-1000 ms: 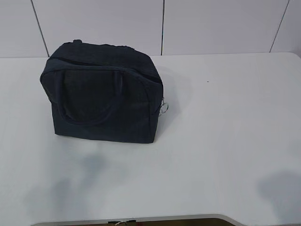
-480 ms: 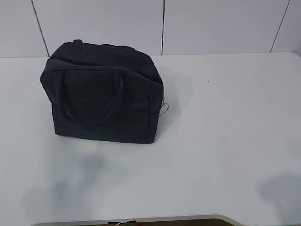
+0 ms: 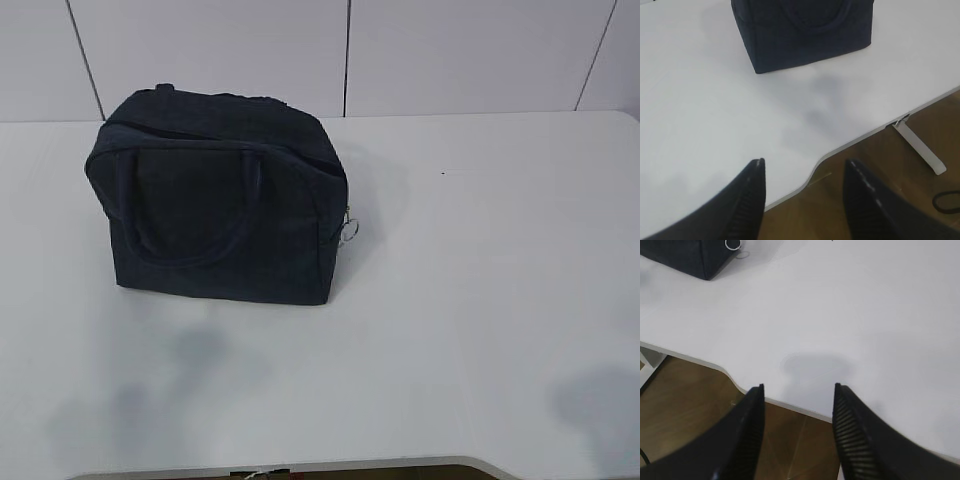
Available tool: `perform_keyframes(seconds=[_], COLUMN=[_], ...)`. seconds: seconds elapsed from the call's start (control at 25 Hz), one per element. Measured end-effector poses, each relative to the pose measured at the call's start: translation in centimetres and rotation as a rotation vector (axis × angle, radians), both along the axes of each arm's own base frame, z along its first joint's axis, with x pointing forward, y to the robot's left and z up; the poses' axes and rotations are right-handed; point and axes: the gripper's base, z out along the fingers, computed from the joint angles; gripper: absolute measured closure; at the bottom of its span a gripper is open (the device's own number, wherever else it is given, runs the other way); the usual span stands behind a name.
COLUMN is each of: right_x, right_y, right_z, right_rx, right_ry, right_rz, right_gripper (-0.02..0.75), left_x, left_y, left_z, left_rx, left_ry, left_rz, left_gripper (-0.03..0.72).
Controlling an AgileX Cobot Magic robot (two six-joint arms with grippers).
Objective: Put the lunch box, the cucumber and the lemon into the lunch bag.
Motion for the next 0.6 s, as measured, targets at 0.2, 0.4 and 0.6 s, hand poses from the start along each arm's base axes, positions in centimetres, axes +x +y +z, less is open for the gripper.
perform_keyframes(seconds=[0.2, 0.4, 0.6], right_x=[0.00, 0.00, 0.00], right_y=[0.00, -0.01, -0.01], right_z=[0.00, 0.00, 0.00], right_rx=[0.000, -0.001, 0.000], right_ry=[0.000, 0.000, 0.000], right_rz=[0.000, 0.000, -0.001], right_gripper=[0.371, 0.371, 0.371], left_x=[0.00, 0.00, 0.00], left_y=[0.00, 0.00, 0.00], left_z=[0.00, 0.00, 0.00], left_rx=[0.000, 0.000, 0.000], left_ry=[0.000, 0.000, 0.000], left_rz=[0.000, 0.000, 0.000], left_gripper=[0.339, 0.352, 0.369])
